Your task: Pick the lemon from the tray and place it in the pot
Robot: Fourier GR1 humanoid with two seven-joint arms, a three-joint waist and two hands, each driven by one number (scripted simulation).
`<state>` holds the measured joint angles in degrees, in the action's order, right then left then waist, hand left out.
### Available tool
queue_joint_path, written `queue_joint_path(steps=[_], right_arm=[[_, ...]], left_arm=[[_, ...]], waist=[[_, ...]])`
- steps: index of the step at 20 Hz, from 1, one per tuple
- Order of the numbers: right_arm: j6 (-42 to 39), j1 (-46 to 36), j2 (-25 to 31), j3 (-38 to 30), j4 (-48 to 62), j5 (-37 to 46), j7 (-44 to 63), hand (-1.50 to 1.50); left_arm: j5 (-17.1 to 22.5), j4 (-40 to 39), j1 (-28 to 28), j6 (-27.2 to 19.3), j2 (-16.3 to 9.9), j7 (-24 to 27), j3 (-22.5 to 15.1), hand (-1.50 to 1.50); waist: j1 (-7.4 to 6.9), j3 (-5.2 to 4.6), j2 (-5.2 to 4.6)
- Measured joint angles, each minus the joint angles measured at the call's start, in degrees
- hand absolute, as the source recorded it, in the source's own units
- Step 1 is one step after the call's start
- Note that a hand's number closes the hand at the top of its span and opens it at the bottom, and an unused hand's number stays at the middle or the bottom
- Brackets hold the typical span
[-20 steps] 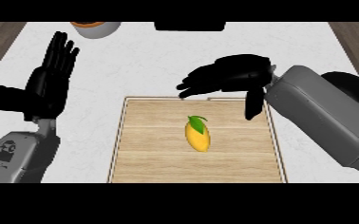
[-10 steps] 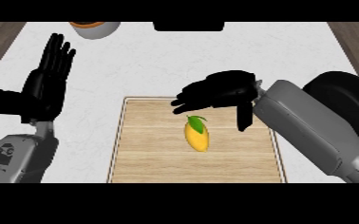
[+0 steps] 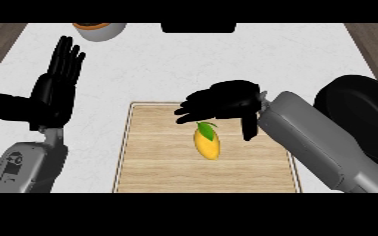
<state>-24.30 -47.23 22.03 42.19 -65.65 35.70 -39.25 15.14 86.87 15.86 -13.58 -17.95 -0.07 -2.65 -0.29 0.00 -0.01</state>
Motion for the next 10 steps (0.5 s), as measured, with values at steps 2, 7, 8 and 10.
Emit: queue_joint_path(steps=[2, 7, 8, 10], right_arm=[[1.15, 0.73, -2.03, -0.01, 2.04, 2.46, -0.02, -1.5], [0.56, 2.84, -5.89, -1.12, 3.04, 6.41, 0.55, -1.5], [0.95, 3.32, -6.41, -1.21, 3.72, 7.39, 0.04, -1.5], [1.68, 3.49, -7.2, -2.02, 5.25, 8.89, -1.5, -1.5]], left_arm=[[-0.07, -0.75, 0.32, 0.88, 0.17, 0.39, 0.58, 0.0], [-0.95, -1.9, 0.91, 1.95, 0.76, 0.41, 1.78, 0.0], [-1.17, -1.64, 1.14, 2.03, 0.74, 0.03, 1.99, 0.0], [-1.54, -0.85, 0.72, 2.27, 1.07, -0.26, 2.21, 0.0]], waist=[[-0.03, -0.01, -0.03], [0.09, 0.0, -0.01], [0.06, -0.01, -0.02], [-0.01, 0.0, -0.02]])
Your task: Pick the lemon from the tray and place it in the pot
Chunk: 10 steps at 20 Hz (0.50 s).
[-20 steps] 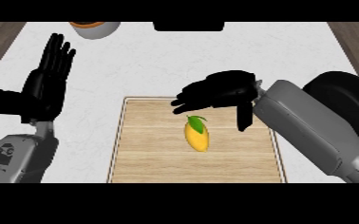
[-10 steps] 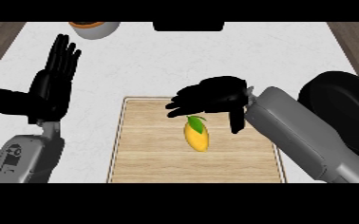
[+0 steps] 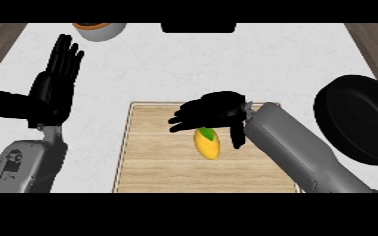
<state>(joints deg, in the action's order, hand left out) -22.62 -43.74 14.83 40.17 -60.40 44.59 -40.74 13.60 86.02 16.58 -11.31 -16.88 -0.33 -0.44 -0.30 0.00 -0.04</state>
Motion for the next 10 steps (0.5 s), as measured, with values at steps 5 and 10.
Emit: queue_joint_path(steps=[5, 10], right_arm=[[0.33, 0.56, -3.1, -0.41, 1.14, 3.53, -0.25, -1.5], [2.1, 0.44, -4.22, 0.96, 1.46, 6.39, -3.78, 1.5]], left_arm=[[-0.85, 2.04, -1.32, 0.24, 0.73, -0.83, 0.33, 0.0], [-0.98, 1.67, -1.36, 1.04, 0.97, -0.47, 1.16, 0.0]], waist=[[-0.1, -0.17, 0.34], [-0.17, -0.41, 0.69]])
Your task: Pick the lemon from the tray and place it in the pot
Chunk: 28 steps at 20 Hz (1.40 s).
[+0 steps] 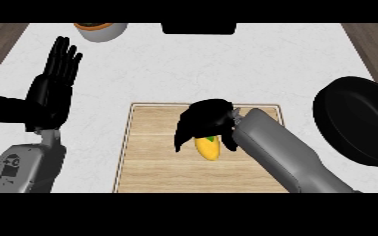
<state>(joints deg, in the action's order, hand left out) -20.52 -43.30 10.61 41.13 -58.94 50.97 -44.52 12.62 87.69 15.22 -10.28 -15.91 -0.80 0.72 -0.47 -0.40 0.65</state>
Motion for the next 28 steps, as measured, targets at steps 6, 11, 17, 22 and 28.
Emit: queue_joint_path(steps=[6, 11, 17, 22, 28], right_arm=[[3.46, 1.89, -0.95, 1.73, -2.52, 3.13, -3.21, 1.5], [5.0, 3.22, -1.36, 0.55, -3.86, 4.97, -4.67, 1.5], [5.94, 6.9, 0.24, -5.38, -9.91, 4.68, -1.05, 1.5], [9.25, 6.59, -0.4, -19.26, -3.84, 4.43, 19.12, 1.5], [17.08, 3.31, -0.47, -33.04, -0.38, 6.77, 44.6, 1.5]], left_arm=[[-0.25, 0.26, -0.12, 0.34, 0.12, -0.61, 0.65, 0.0], [-0.2, -0.8, 0.18, 1.42, 0.25, -0.2, 1.26, 0.0], [-0.43, -0.56, 0.15, 1.48, 0.25, -0.54, 2.04, 0.0], [-0.64, -0.46, -0.43, 1.04, -0.12, -0.28, 2.7, 0.0], [-0.72, -0.5, -1.09, 0.63, -0.33, -0.27, 3.27, 0.0]], waist=[[0.1, -0.15, 0.35], [0.23, -0.12, 0.33], [0.74, 0.12, -0.07], [3.08, 0.21, -0.45], [4.24, 0.0, -0.03]])
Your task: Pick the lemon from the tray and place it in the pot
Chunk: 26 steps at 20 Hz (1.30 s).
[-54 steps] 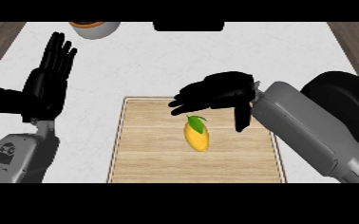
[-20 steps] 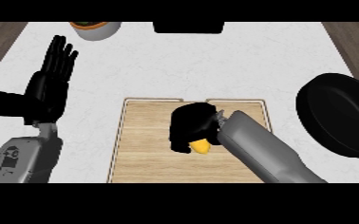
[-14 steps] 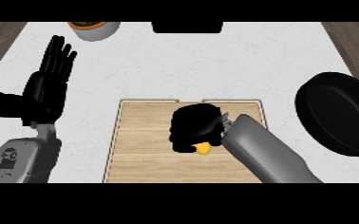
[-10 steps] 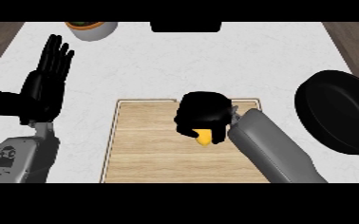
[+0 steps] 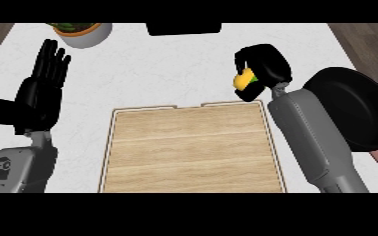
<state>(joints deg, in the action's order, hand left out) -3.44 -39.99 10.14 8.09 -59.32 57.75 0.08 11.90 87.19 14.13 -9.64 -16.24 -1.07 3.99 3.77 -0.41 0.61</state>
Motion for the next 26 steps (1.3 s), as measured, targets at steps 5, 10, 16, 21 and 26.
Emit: queue_joint_path(steps=[5, 10, 16, 21, 26], right_arm=[[7.98, -5.66, 0.62, -7.19, 0.4, 7.02, 22.66, 1.5], [13.67, -12.12, 1.4, -9.65, 0.46, 19.34, 45.49, 1.5], [11.5, -17.91, 0.64, -9.49, 0.08, 34.51, 62.93, 1.5], [6.97, -16.96, -0.09, -11.95, -4.05, 39.31, 65.92, 1.5], [3.5, -10.14, 0.63, -15.1, -12.88, 40.41, 64.42, 1.5]], left_arm=[[-0.03, -0.04, -0.06, 0.17, 0.01, -0.21, -0.22, 0.0], [-0.17, 0.06, 0.75, 0.46, 0.56, -0.47, -1.22, 0.0], [-0.02, -0.36, 1.46, 1.07, 0.69, -0.17, -1.32, 0.0], [-0.76, -0.34, 0.39, 0.76, 1.34, 0.48, -1.7, 0.0], [-0.37, 0.46, 0.63, 0.39, 1.16, -0.74, -0.81, 0.0]], waist=[[-1.12, -0.16, 0.22], [-2.7, -0.14, -0.01], [-3.59, 0.11, -0.22], [-3.04, 0.27, -0.1], [-2.41, 0.36, 0.01]])
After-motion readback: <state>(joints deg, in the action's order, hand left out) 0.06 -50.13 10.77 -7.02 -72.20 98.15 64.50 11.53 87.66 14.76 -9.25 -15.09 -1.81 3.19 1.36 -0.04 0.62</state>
